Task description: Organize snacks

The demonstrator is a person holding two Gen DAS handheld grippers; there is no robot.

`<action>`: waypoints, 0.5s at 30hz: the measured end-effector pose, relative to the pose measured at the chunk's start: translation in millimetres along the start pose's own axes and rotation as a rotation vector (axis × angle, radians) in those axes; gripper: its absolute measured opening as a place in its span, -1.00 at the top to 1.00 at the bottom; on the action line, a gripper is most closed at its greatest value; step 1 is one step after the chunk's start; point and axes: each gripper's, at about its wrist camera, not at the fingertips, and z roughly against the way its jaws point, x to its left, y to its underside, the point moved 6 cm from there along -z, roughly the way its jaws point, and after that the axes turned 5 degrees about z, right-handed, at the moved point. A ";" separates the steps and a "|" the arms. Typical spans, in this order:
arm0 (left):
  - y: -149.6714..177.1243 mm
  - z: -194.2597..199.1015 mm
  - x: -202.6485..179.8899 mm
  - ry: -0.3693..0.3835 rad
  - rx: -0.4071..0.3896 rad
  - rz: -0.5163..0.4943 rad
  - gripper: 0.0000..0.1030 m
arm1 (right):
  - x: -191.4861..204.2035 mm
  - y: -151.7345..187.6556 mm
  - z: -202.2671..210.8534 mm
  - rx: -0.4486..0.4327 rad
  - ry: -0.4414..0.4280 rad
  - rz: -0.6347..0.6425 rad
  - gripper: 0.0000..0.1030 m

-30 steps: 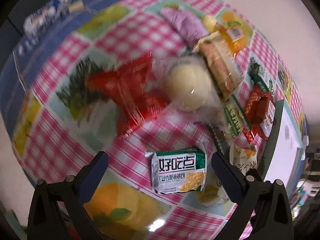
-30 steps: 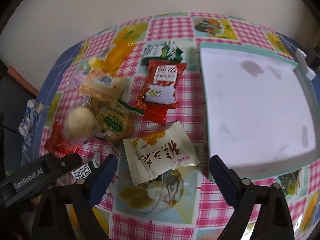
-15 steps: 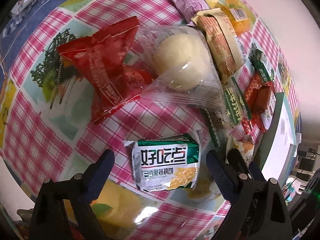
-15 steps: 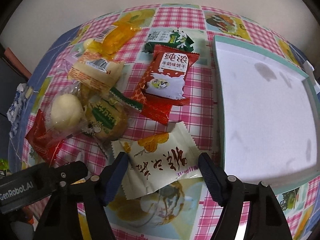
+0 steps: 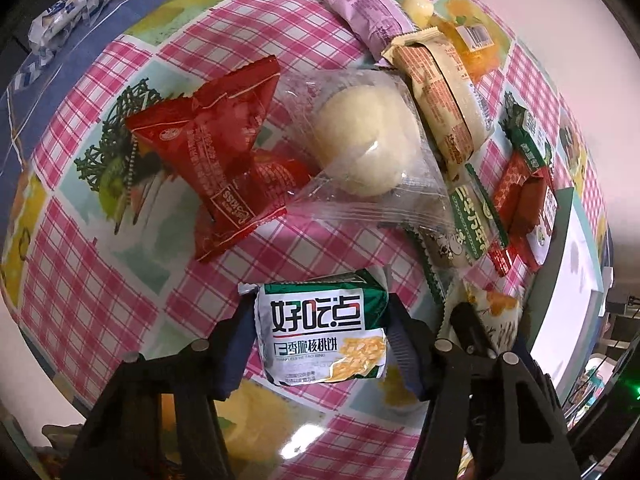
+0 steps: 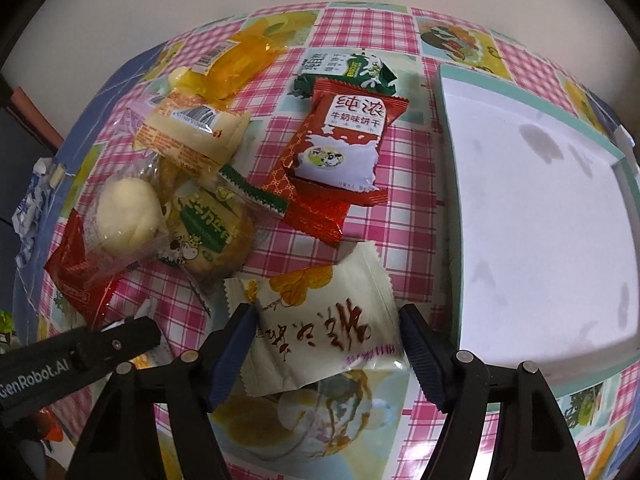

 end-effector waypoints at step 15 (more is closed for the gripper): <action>-9.1 11.8 23.2 0.022 -0.005 0.026 -0.16 | 5.3 -2.3 3.8 0.002 -0.032 0.022 0.11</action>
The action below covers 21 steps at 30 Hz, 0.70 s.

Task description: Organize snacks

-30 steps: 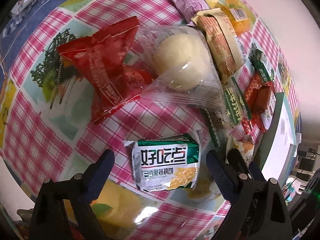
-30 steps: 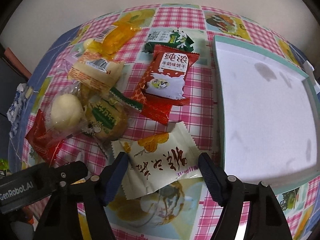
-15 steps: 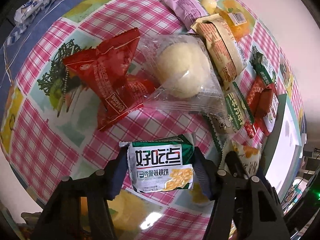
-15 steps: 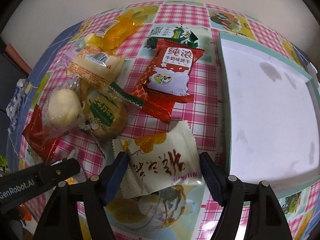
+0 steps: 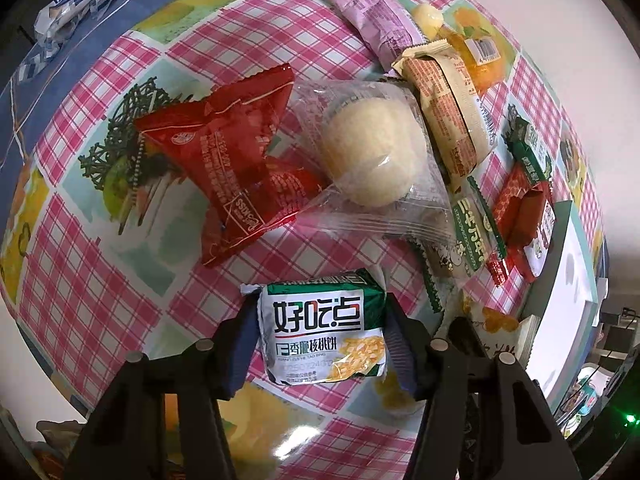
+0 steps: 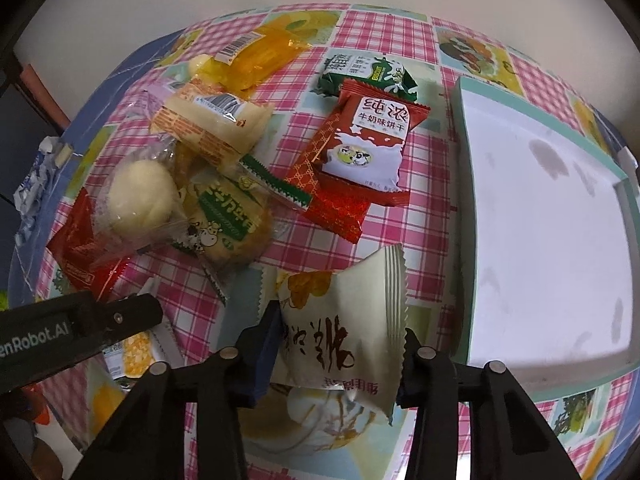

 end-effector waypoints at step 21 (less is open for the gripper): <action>1.2 46.5 -18.3 0.058 -0.073 -0.047 -0.14 | -7.7 1.7 44.9 -0.089 -0.085 -0.100 0.61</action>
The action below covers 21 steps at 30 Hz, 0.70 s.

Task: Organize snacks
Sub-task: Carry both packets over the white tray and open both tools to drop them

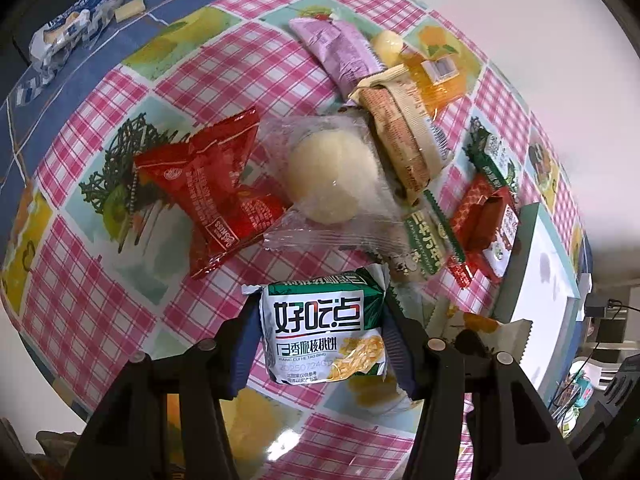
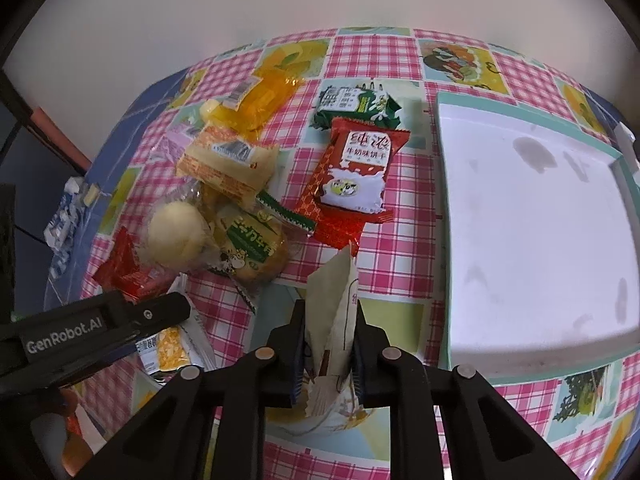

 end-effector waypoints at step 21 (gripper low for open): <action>11.5 13.5 -179.3 0.088 -0.101 -0.383 -0.14 | -152.0 -30.5 42.3 -0.174 0.108 -0.412 0.61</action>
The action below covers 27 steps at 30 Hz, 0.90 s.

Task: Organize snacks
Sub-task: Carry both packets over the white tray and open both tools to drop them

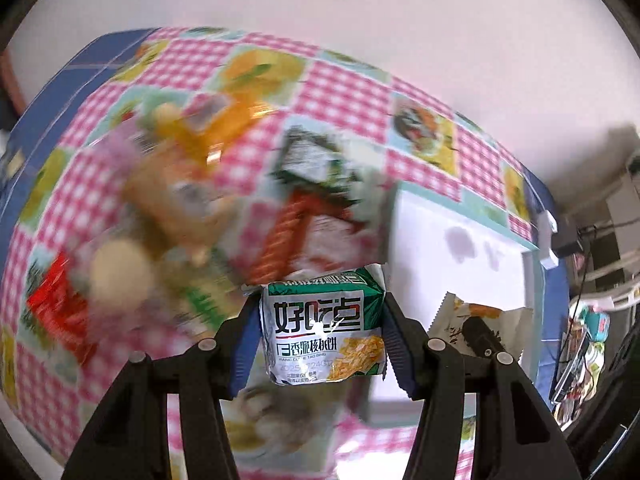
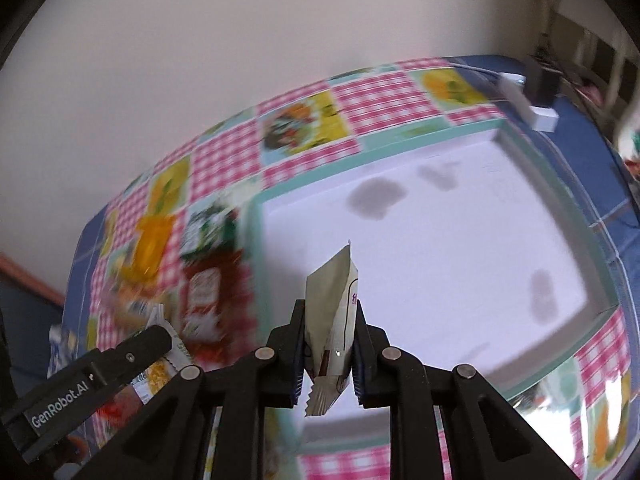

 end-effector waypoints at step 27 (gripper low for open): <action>-9.0 -50.1 -90.3 -0.005 0.003 -0.187 -0.42 | -86.9 -33.6 -14.9 0.025 0.144 -0.174 0.54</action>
